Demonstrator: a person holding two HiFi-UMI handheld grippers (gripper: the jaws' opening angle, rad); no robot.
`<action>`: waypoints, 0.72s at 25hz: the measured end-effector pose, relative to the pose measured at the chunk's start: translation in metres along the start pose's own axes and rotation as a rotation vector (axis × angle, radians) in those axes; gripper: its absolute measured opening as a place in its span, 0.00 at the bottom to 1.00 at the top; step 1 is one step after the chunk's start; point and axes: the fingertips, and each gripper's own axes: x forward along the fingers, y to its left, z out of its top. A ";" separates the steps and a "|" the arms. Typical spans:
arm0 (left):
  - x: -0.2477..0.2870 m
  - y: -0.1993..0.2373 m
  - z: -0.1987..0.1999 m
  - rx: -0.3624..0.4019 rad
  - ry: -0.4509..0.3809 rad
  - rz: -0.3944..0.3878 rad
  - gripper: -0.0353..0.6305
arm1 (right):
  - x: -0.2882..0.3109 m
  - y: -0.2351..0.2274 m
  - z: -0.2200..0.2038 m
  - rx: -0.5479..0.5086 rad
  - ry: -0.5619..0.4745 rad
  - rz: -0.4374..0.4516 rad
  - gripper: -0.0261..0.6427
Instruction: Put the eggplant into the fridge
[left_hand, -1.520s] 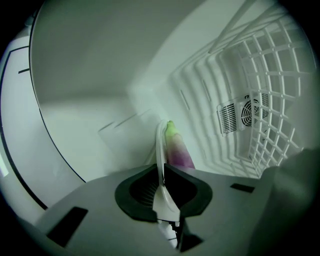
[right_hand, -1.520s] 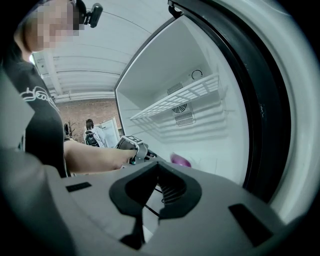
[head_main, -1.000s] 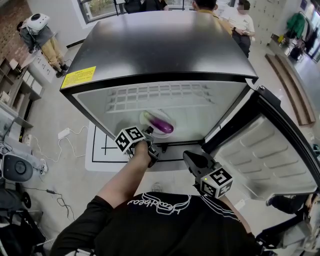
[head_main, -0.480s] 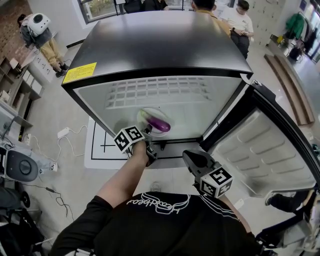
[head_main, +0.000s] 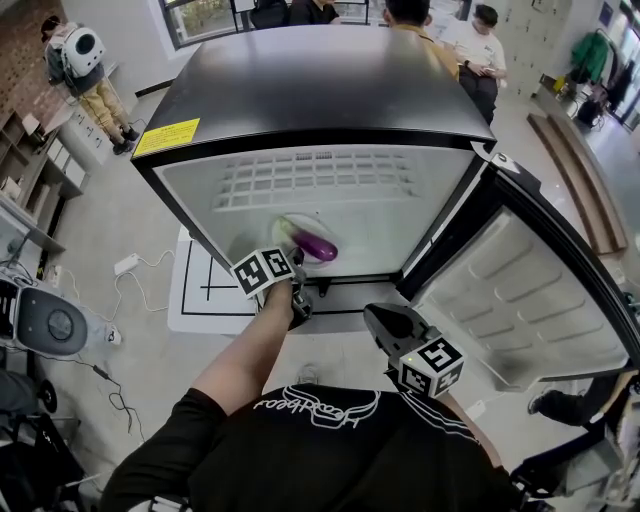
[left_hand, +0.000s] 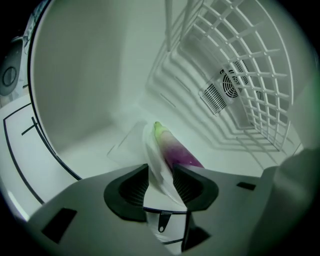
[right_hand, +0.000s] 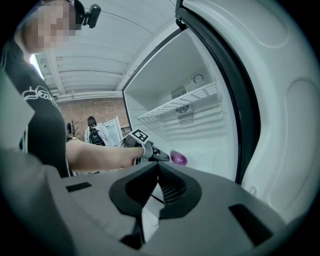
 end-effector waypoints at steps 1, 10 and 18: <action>-0.001 0.000 -0.001 -0.007 -0.001 -0.002 0.25 | -0.002 0.000 0.000 0.001 -0.002 -0.002 0.05; -0.027 0.007 -0.005 -0.022 -0.031 -0.017 0.25 | -0.011 0.010 -0.002 -0.003 -0.010 0.014 0.05; -0.069 -0.019 -0.024 -0.027 -0.041 -0.155 0.25 | -0.028 0.027 -0.003 -0.009 -0.010 0.045 0.05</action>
